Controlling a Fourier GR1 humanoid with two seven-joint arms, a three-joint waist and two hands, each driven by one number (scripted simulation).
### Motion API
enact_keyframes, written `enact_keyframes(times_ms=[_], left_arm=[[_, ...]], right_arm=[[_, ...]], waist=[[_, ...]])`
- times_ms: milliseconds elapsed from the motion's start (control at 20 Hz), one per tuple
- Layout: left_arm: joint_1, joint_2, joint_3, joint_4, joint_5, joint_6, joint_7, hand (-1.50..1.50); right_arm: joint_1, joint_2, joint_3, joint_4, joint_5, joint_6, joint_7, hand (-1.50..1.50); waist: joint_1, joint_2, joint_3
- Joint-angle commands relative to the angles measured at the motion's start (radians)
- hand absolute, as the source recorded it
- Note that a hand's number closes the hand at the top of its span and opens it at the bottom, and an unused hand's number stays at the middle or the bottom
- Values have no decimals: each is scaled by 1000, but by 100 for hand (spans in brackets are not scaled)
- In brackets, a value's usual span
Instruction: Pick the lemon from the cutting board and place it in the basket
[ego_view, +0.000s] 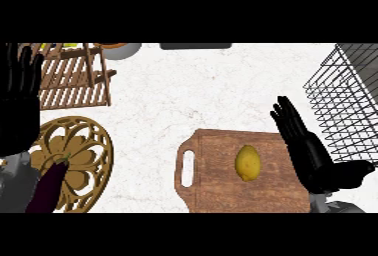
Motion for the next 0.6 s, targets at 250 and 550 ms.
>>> enact_keyframes(times_ms=[250,550], left_arm=[[87,110,-213,66,-194,-120,91,0],[75,80,-257,106,-176,-189,101,0]], right_arm=[[85,-67,-177,-29,132,-194,-37,150],[-24,199,193,100,568,-438,-170,-150]], waist=[[-11,15,5],[39,17,2]])
